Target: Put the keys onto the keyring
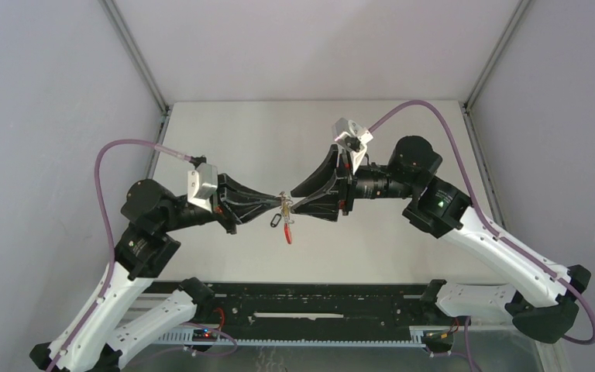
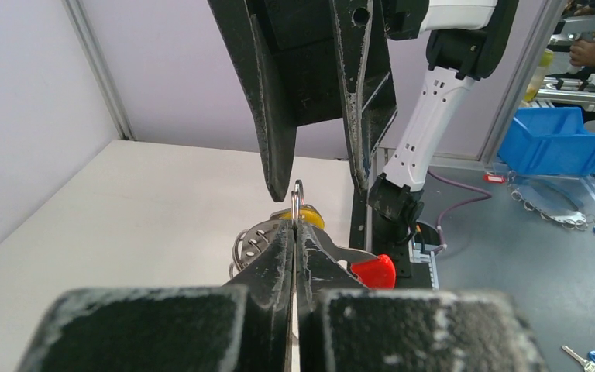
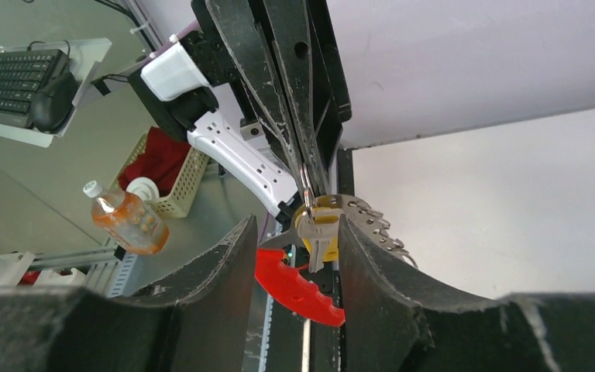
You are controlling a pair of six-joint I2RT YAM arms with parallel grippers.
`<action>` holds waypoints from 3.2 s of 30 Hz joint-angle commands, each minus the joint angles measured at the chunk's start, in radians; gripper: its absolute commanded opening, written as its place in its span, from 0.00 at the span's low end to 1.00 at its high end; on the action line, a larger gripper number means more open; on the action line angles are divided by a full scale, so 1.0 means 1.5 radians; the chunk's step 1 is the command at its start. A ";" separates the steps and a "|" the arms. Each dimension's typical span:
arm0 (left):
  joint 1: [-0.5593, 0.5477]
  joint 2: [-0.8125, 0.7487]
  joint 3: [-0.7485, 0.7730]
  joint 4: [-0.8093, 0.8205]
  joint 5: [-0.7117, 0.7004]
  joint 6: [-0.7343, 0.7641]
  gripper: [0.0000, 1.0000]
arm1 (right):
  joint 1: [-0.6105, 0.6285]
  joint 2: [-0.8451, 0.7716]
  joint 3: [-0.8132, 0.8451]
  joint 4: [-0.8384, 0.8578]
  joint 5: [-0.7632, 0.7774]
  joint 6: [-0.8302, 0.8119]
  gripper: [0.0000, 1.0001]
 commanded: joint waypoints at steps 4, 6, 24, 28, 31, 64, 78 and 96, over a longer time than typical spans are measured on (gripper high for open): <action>-0.003 -0.006 -0.002 0.045 0.005 -0.018 0.00 | 0.007 0.017 0.004 0.060 -0.022 0.034 0.50; -0.003 -0.006 0.000 0.047 0.005 -0.017 0.00 | 0.009 0.019 0.003 0.061 -0.024 0.036 0.50; -0.003 -0.012 -0.003 0.044 0.008 -0.005 0.00 | 0.005 0.021 0.004 0.036 -0.040 0.032 0.00; -0.003 -0.014 -0.001 0.047 0.008 -0.003 0.00 | 0.004 0.020 0.004 0.015 -0.043 0.024 0.00; -0.002 -0.015 0.001 0.048 0.011 -0.003 0.00 | 0.004 0.024 0.004 -0.007 -0.049 0.020 0.00; -0.002 -0.008 -0.005 0.046 0.038 -0.022 0.00 | -0.003 0.054 0.157 -0.122 -0.055 -0.164 0.57; -0.003 -0.012 -0.008 0.047 0.034 -0.021 0.00 | 0.016 0.083 0.163 -0.079 -0.082 -0.132 0.28; -0.003 -0.015 -0.005 0.020 0.040 0.009 0.03 | 0.028 0.102 0.214 -0.224 -0.021 -0.182 0.00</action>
